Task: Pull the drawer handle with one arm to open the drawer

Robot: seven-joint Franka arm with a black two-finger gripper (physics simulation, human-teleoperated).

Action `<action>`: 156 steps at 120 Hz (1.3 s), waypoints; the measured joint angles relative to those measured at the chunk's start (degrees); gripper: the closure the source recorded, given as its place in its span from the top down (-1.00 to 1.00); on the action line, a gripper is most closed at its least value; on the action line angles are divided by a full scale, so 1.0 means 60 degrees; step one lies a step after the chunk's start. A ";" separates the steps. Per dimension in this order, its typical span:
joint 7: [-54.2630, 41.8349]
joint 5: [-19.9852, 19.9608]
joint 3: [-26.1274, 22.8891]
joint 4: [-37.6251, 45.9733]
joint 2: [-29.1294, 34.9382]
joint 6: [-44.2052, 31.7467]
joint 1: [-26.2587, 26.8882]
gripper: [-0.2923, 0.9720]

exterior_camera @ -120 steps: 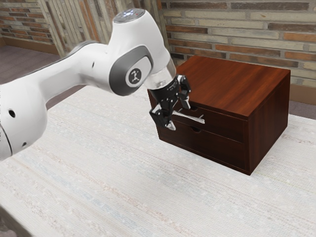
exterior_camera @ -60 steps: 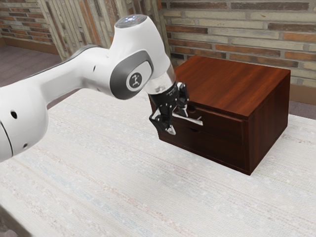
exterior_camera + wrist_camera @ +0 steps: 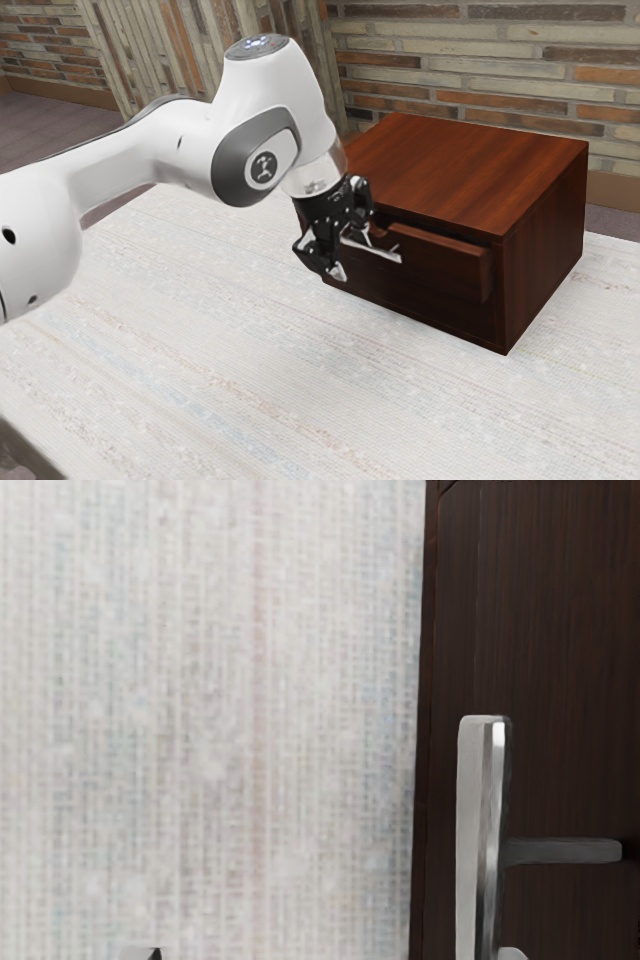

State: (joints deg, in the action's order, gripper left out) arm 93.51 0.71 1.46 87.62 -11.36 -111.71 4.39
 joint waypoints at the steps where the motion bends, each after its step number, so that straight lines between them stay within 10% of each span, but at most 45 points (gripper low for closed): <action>1: 0.0001 0.0000 0.0001 0.0017 0.0016 0.0001 0.0001 0.06; 156: 0.0636 -0.0074 0.0078 0.3057 0.2510 -0.0003 0.0047 0.06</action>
State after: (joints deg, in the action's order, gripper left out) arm 97.33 0.27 1.93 105.96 3.70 -111.73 4.67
